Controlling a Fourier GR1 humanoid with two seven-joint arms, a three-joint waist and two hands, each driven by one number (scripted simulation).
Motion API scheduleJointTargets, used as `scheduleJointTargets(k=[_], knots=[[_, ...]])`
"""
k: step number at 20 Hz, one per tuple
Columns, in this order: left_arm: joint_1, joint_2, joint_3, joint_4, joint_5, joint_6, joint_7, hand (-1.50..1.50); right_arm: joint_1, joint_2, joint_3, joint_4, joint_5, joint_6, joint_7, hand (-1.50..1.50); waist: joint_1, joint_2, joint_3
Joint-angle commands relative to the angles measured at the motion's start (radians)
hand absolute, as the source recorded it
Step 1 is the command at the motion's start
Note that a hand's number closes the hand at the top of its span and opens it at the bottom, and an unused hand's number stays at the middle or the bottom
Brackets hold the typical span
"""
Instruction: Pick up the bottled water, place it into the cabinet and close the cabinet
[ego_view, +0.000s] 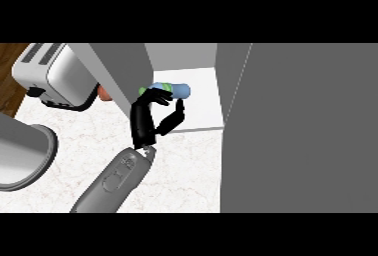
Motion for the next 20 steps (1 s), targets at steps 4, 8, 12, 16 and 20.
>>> scheduleJointTargets(k=[4,8,12,16,20], knots=[[-0.22,0.115,0.092,0.208,0.027,-0.144,0.065,-1.5,0.004,-0.001,-0.001,0.014,0.021,-0.004,-0.017,-1.5,-0.019,0.037,-0.012],[-0.238,0.118,0.078,0.214,0.026,-0.132,0.12,-1.5,-0.003,-0.004,-0.006,0.005,0.008,0.0,-0.008,-1.5,-0.023,0.037,-0.011],[-0.229,0.128,0.078,0.203,0.039,-0.129,0.119,-1.5,0.016,-0.004,0.012,0.017,0.008,0.008,-0.016,-1.5,-0.019,0.036,-0.012],[-0.217,0.113,0.091,0.153,0.081,-0.149,0.049,-1.5,0.013,-0.017,-0.004,-0.016,-0.003,0.012,-0.009,-1.5,-0.024,0.039,-0.014],[-0.199,0.122,0.124,0.072,0.154,-0.21,-0.017,-1.5,0.007,0.006,0.023,0.002,0.02,0.006,-0.037,-1.5,-0.016,0.038,-0.015]])
